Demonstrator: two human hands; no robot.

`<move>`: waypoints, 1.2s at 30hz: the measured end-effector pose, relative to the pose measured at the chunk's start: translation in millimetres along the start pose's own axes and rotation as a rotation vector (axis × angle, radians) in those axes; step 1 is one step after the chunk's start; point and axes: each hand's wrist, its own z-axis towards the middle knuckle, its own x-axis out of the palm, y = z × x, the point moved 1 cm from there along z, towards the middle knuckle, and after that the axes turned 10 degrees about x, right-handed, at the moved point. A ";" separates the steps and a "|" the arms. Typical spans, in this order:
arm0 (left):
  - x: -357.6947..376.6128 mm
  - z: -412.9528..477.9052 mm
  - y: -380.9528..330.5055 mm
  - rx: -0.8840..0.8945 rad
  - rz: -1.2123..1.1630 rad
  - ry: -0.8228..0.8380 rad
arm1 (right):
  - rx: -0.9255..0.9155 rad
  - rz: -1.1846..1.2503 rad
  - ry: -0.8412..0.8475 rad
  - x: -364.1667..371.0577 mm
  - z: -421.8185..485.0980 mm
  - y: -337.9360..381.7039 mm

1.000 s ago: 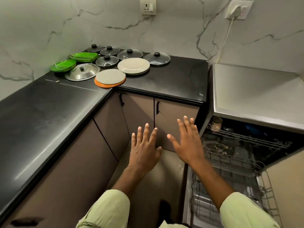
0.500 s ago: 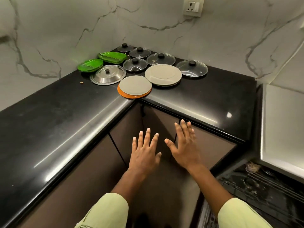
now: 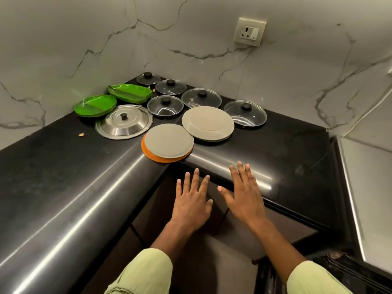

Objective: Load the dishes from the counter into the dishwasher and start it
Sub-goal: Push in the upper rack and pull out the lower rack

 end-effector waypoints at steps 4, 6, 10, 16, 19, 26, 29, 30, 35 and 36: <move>-6.6 28.6 28.1 0.003 0.012 0.028 | 0.022 -0.022 0.011 10.3 27.9 12.4; -8.3 40.3 38.2 0.002 0.014 0.046 | 0.031 -0.028 0.025 16.8 40.5 18.1; -8.6 71.7 46.8 0.019 0.020 0.062 | 0.043 -0.023 0.045 22.8 72.3 20.9; -7.5 136.7 33.7 0.072 0.028 0.073 | 0.049 -0.022 0.059 26.6 128.9 -0.7; -5.6 171.2 18.4 0.111 0.020 0.111 | 0.047 -0.034 0.076 22.3 159.7 -18.4; 9.3 258.5 -16.2 0.157 -0.023 0.156 | -0.009 -0.103 0.099 5.3 237.8 -65.8; 18.2 285.4 -25.1 0.144 -0.064 0.177 | -0.017 -0.128 0.105 4.8 268.3 -85.4; 20.7 292.2 -28.0 0.144 -0.075 0.190 | -0.018 -0.141 0.110 5.9 278.6 -92.1; 34.3 314.3 -33.2 0.174 -0.043 0.398 | -0.030 -0.237 0.147 9.7 329.3 -114.2; 35.5 319.2 -32.4 0.175 -0.027 0.463 | -0.037 -0.262 0.157 10.0 339.4 -116.4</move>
